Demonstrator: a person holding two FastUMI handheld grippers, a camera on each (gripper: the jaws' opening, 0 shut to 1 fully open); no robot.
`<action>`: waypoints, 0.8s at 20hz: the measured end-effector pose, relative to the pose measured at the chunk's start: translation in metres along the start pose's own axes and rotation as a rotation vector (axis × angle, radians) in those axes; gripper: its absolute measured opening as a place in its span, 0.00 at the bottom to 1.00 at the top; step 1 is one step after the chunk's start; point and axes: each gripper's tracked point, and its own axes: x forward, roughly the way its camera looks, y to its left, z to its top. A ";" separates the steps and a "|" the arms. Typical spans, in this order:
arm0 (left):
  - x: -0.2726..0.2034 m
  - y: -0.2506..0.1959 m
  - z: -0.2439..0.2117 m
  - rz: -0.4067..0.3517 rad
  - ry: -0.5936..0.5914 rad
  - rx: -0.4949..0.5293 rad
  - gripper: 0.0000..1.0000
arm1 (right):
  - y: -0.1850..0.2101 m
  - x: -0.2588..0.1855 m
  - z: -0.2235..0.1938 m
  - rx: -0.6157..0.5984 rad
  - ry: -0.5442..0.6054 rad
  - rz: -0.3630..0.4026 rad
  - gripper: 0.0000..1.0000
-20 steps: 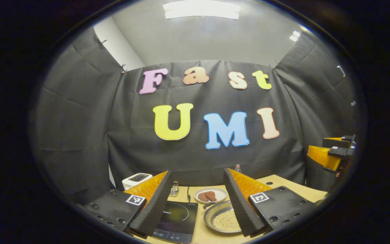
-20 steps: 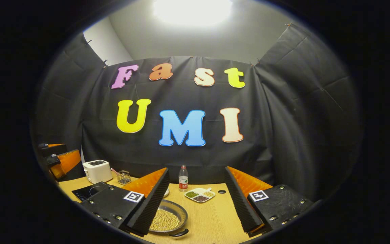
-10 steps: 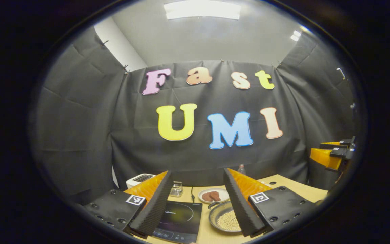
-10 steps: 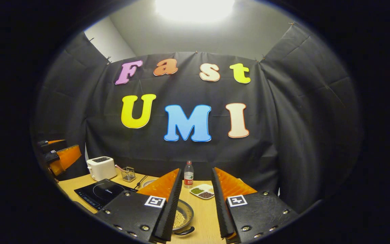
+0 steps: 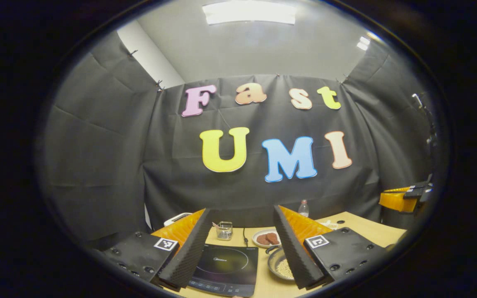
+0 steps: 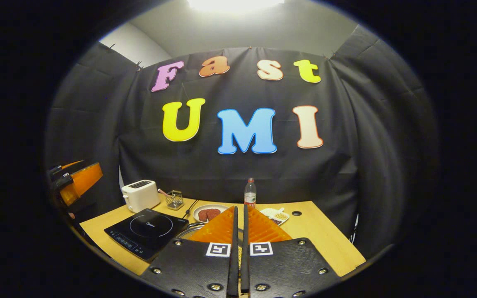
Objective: First push the handle of the pot to place it horizontally, then grasp the pot with both hands and set it on the induction cooktop.
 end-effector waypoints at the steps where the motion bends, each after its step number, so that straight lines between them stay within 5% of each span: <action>1: 0.000 0.006 0.000 0.003 -0.003 0.000 0.92 | 0.005 0.000 -0.007 -0.002 0.026 0.013 0.03; 7: -0.001 0.036 -0.013 -0.003 0.006 -0.012 0.92 | 0.038 -0.003 -0.058 -0.038 0.163 0.066 0.03; 8: -0.001 0.040 -0.016 -0.009 0.004 -0.019 1.00 | 0.044 -0.005 -0.069 -0.047 0.189 0.085 0.03; 14: -0.008 0.056 -0.026 -0.010 0.018 -0.028 0.92 | 0.061 -0.019 -0.128 -0.087 0.353 0.167 0.03; 16: -0.006 0.058 -0.035 -0.005 0.031 -0.018 0.96 | 0.068 -0.023 -0.149 -0.091 0.419 0.206 0.03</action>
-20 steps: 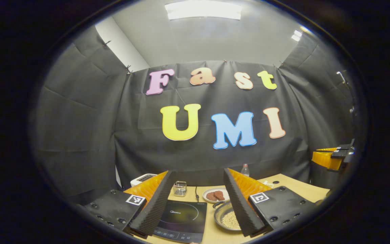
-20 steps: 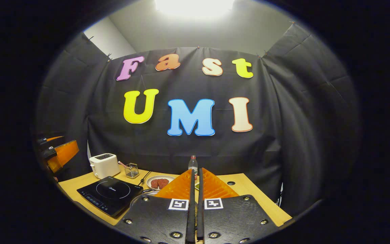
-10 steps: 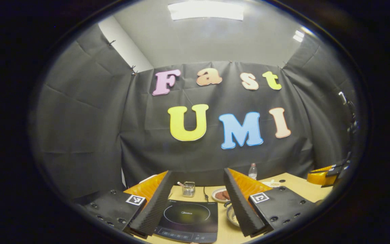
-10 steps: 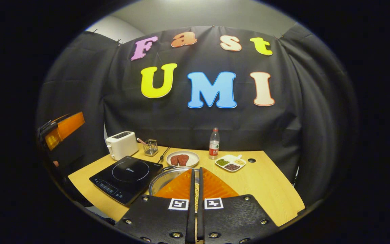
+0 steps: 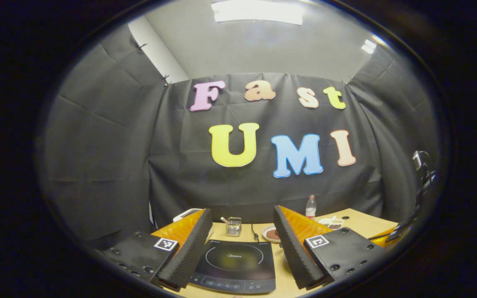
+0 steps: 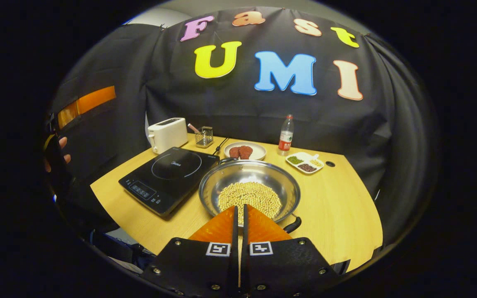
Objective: First push the handle of the pot to place it horizontally, then grasp the pot with both hands and set it on the induction cooktop.
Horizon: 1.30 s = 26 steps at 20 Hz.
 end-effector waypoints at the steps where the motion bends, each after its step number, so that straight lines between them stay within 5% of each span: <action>1: 0.003 0.001 -0.005 0.005 0.010 0.001 0.96 | 0.003 0.003 -0.008 -0.009 0.029 0.018 0.03; 8: 0.020 -0.010 -0.020 0.021 0.049 0.002 0.92 | -0.002 0.024 -0.055 -0.081 0.205 0.070 0.03; 9: 0.023 -0.011 -0.021 0.027 0.051 0.005 1.00 | -0.005 0.029 -0.059 -0.088 0.225 0.077 0.03; 17: 0.036 -0.026 -0.035 0.081 0.093 0.015 0.99 | -0.030 0.063 -0.085 -0.135 0.356 0.113 0.03; 26: 0.065 -0.049 -0.034 0.092 0.099 0.029 1.00 | -0.059 0.076 -0.088 -0.087 0.389 0.101 0.01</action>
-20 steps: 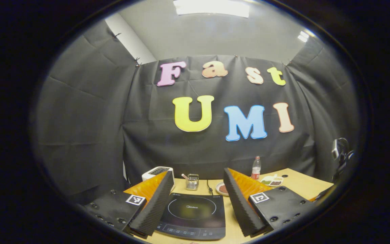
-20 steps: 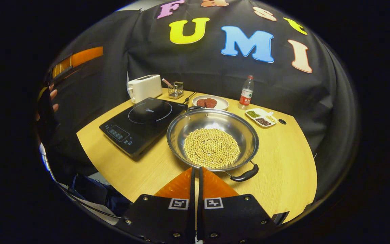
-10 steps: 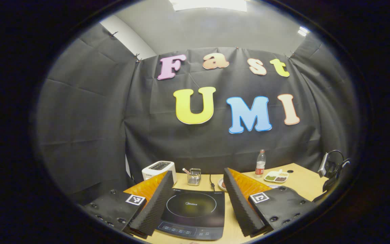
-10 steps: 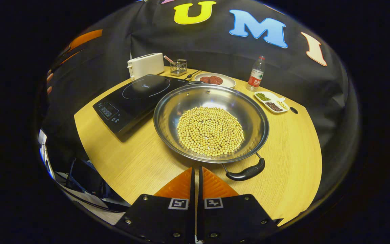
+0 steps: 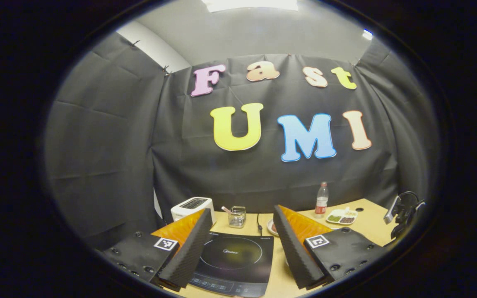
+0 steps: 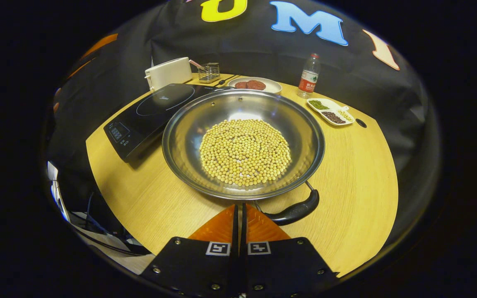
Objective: First push the handle of the pot to place it horizontally, then grasp the pot with both hands and set it on the induction cooktop.
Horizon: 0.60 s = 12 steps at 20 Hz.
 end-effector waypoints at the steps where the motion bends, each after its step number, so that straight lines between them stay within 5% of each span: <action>1: 0.004 -0.004 0.002 -0.004 -0.004 -0.002 1.00 | -0.007 0.000 0.001 0.006 0.001 -0.009 0.01; 2: 0.007 -0.009 0.003 -0.009 -0.006 -0.008 0.91 | -0.013 0.001 0.001 0.016 0.002 -0.015 0.01; 6: 0.019 -0.029 0.002 -0.027 -0.001 -0.014 1.00 | -0.039 0.002 0.003 0.066 -0.002 -0.041 0.01; 12: 0.025 -0.056 -0.002 -0.047 0.016 0.004 0.96 | -0.071 0.006 0.007 0.098 -0.015 -0.072 0.01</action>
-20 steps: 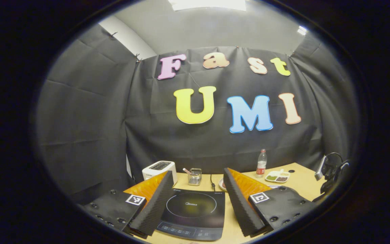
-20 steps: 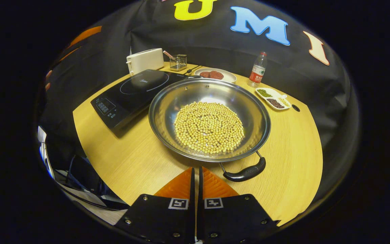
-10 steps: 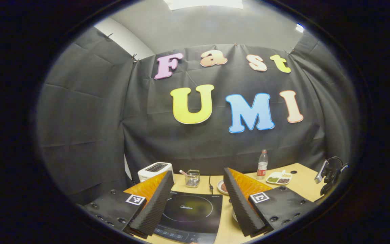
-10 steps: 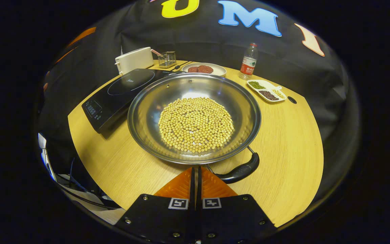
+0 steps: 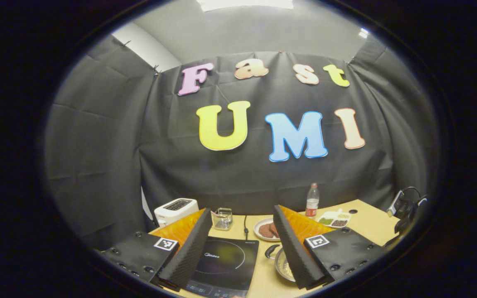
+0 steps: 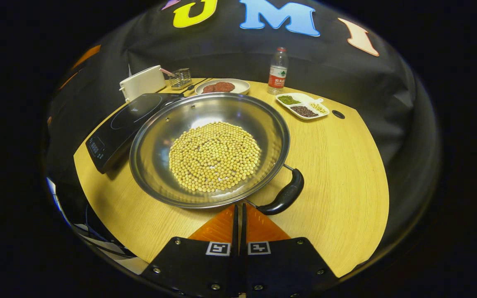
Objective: First push the handle of the pot to place it horizontally, then grasp the pot with both hands and set it on the induction cooktop.
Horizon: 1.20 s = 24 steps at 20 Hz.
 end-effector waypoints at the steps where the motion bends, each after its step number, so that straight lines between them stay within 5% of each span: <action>1: 0.001 -0.004 -0.003 -0.001 0.004 0.000 1.00 | -0.006 0.001 0.003 0.002 -0.002 -0.005 0.01; 11: 0.018 -0.031 -0.032 0.008 0.068 0.034 1.00 | -0.062 0.022 0.025 0.036 -0.016 -0.060 0.01; 12: 0.020 -0.034 -0.037 0.009 0.080 0.034 0.90 | -0.067 0.025 0.025 0.045 -0.013 -0.069 0.01; 14: 0.021 -0.037 -0.047 0.009 0.102 0.035 0.96 | -0.079 0.027 0.028 0.072 -0.018 -0.090 0.01; 17: 0.024 -0.042 -0.060 -0.001 0.133 0.043 0.90 | -0.090 0.029 0.031 0.111 -0.030 -0.124 0.01; 19: 0.026 -0.045 -0.068 -0.009 0.145 0.041 1.00 | -0.099 0.028 0.035 0.127 -0.052 -0.163 0.01; 24: 0.035 -0.051 -0.094 -0.041 0.197 0.026 1.00 | -0.111 0.004 0.058 0.195 -0.180 -0.213 0.03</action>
